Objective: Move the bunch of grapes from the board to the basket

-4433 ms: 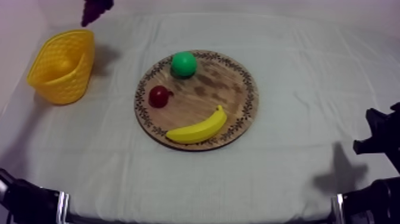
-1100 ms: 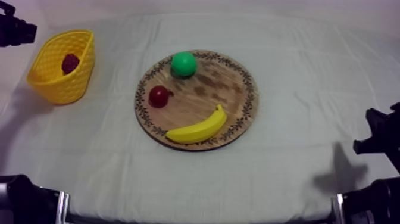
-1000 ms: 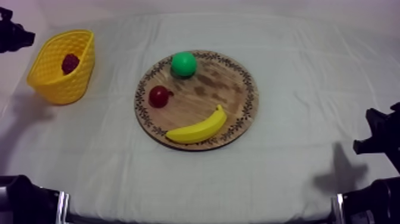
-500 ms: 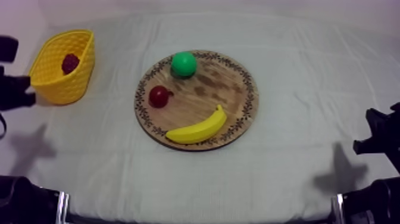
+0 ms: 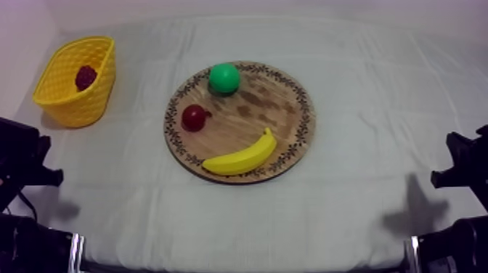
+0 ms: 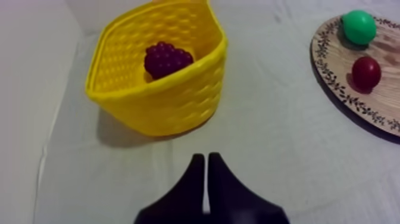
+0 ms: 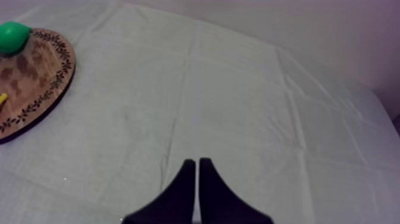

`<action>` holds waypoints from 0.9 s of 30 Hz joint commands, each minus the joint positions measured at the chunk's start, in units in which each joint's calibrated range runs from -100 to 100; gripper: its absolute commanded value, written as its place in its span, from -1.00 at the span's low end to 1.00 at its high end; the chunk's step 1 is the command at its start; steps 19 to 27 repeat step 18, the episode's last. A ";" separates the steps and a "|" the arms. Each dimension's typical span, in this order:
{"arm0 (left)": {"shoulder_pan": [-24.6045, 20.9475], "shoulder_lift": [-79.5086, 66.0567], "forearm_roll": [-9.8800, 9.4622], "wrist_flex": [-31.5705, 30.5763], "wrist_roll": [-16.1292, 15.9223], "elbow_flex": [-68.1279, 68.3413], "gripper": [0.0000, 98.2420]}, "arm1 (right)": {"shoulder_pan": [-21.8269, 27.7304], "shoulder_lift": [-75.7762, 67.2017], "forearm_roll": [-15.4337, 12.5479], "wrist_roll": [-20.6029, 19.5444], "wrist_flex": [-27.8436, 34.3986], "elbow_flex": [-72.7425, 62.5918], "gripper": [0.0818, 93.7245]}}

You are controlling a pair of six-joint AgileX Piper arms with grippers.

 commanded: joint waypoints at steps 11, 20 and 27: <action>2.33 -11.16 -4.06 -0.86 16.94 1.58 -1.00 | -0.02 0.00 0.00 0.00 0.00 -0.04 -0.99; 2.79 -11.78 -4.17 -1.24 18.60 1.99 -1.00 | -0.02 0.00 0.00 0.00 0.00 -0.04 -0.99; 2.79 -11.78 -4.17 -1.24 18.60 1.99 -1.00 | -0.02 0.00 0.00 0.00 0.00 -0.04 -0.99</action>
